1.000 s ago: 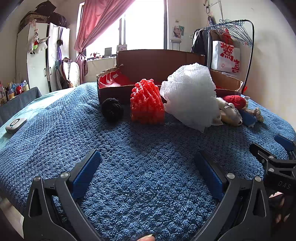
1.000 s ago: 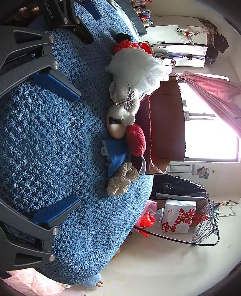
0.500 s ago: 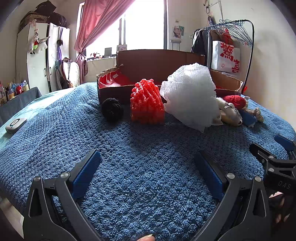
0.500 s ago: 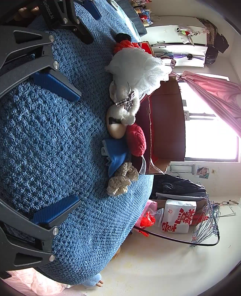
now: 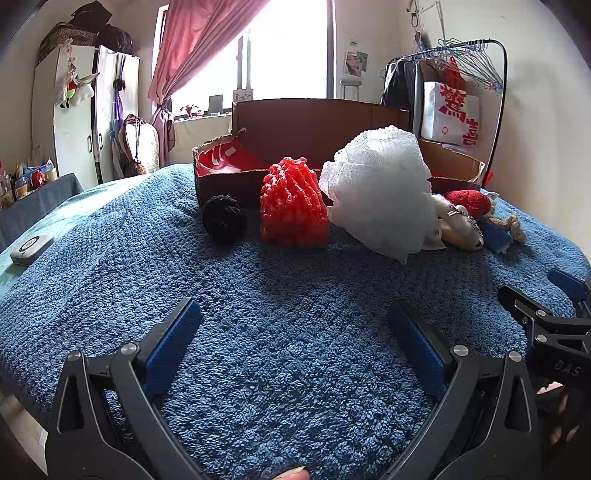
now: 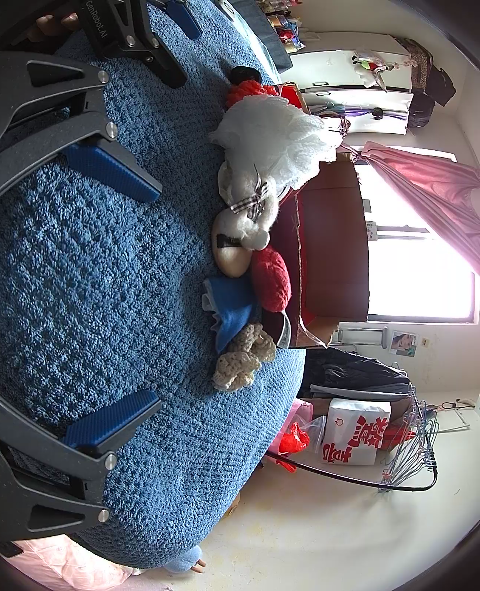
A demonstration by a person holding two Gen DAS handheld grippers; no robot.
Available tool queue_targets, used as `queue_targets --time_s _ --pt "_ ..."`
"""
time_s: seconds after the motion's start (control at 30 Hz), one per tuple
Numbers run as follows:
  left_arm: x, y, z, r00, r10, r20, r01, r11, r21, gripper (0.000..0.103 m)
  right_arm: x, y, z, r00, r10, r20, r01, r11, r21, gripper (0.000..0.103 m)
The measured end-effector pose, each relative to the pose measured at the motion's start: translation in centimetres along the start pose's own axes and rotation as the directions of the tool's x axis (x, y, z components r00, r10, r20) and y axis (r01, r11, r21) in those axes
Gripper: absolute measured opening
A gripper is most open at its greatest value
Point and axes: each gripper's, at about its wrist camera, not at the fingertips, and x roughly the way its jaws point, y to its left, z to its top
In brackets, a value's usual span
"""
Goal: Organize soft objects
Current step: 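Grasp the black pompom with the left tool while the right tool grasps the cream scrunchie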
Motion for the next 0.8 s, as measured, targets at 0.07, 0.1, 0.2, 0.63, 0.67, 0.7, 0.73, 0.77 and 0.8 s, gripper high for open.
queue_targets --time_s 0.07,0.1,0.2,0.63,0.67,0.7,0.73,0.77,0.8 --pt "0.0 0.0 0.0 1.0 0.0 0.0 0.0 1.0 0.0 0.103 0.0 0.0 0.0 1.0 0.0 0.0 0.0 1.0 0.0 0.103" --pt "0.0 0.0 0.0 1.0 0.0 -0.001 0.0 1.0 0.0 0.103 0.0 0.0 0.0 1.0 0.0 -0.001 0.0 1.0 0.0 0.103" --pt "0.0 0.0 0.0 1.0 -0.001 -0.003 0.001 1.0 -0.001 0.103 0.0 0.0 0.1 1.0 0.005 -0.005 -0.005 1.0 0.002 0.103" --pt "-0.1 0.6 2.6 1.0 -0.023 -0.007 0.023 1.0 -0.019 0.103 0.3 -1.8 4.0 1.0 0.01 0.006 -0.01 1.0 0.021 0.103" --pt "-0.1 0.6 2.9 1.0 -0.023 -0.005 0.023 1.0 -0.019 0.103 0.3 -1.9 4.3 1.0 0.009 0.01 -0.009 1.0 0.021 0.103" --pt "-0.2 0.6 3.2 1.0 -0.023 -0.003 0.023 1.0 -0.019 0.103 0.3 -2.0 4.8 1.0 0.009 0.013 -0.009 1.0 0.021 0.103" --pt "-0.2 0.7 3.5 1.0 -0.024 -0.001 0.024 1.0 -0.019 0.103 0.4 -2.0 5.0 1.0 0.008 0.016 -0.008 1.0 0.02 0.103" --pt "-0.2 0.8 3.8 1.0 -0.023 0.001 0.023 1.0 -0.02 0.103 0.4 -2.0 5.2 1.0 0.005 0.019 -0.006 1.0 0.019 0.103" --pt "-0.2 0.8 4.1 1.0 -0.023 0.004 0.023 1.0 -0.021 0.103 0.4 -2.1 5.5 1.0 0.005 0.02 -0.005 1.0 0.019 0.103"
